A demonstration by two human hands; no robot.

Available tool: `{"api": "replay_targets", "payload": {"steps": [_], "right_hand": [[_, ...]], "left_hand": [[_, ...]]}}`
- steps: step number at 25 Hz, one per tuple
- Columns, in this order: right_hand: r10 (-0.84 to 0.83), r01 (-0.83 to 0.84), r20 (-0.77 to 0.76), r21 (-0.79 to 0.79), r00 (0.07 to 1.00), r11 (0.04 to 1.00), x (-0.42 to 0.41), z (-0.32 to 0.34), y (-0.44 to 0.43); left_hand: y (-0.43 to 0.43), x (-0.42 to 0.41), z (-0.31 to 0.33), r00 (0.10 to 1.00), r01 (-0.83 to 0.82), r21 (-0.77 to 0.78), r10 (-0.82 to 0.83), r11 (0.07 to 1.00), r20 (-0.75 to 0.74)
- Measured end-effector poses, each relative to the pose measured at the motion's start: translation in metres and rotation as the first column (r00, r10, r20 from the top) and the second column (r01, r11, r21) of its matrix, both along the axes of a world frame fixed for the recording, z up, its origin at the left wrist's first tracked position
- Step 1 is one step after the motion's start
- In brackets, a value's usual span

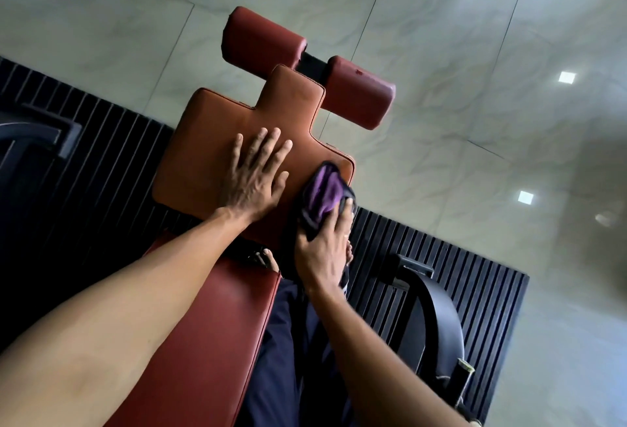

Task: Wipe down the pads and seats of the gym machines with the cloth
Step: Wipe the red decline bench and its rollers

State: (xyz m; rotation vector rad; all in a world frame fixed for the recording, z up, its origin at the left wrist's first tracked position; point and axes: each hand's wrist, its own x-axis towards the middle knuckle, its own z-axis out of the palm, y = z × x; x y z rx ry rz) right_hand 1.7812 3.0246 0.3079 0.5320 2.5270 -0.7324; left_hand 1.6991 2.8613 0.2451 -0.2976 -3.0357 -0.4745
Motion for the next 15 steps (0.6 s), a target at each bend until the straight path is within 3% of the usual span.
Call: {"api": "replay_targets", "payload": {"steps": [3, 5, 8, 11, 12, 15], "right_hand": [[0.262, -0.261, 0.001, 0.108, 0.965, 0.959, -0.007, -0.007, 0.002], [0.379, -0.362, -0.077, 0.177, 0.922, 0.915, -0.034, -0.011, 0.011], [0.34, -0.316, -0.131, 0.172, 0.931, 0.933, -0.088, -0.013, 0.022], [0.129, -0.125, -0.045, 0.098, 0.991, 0.987, -0.133, -0.004, 0.018], [0.146, -0.143, -0.016, 0.125, 0.989, 0.982, -0.135, 0.0, 0.015], [0.45, -0.448, 0.044, 0.223, 0.892, 0.866, -0.115, 0.002, 0.018]], "left_hand": [[0.0, 0.001, -0.001, 1.0, 0.008, -0.012, -0.008, 1.0, -0.02], [0.001, 0.001, 0.0, 0.999, 0.008, 0.005, -0.008, 1.0, -0.039], [0.002, 0.002, 0.002, 1.0, 0.0, 0.024, 0.001, 1.0, -0.031], [0.007, -0.001, 0.007, 1.0, 0.002, -0.015, -0.002, 1.0, -0.004], [0.011, -0.002, 0.009, 1.0, -0.011, -0.018, 0.011, 1.0, 0.01], [0.026, -0.006, 0.013, 0.998, -0.063, -0.016, 0.063, 0.998, 0.024]]}}
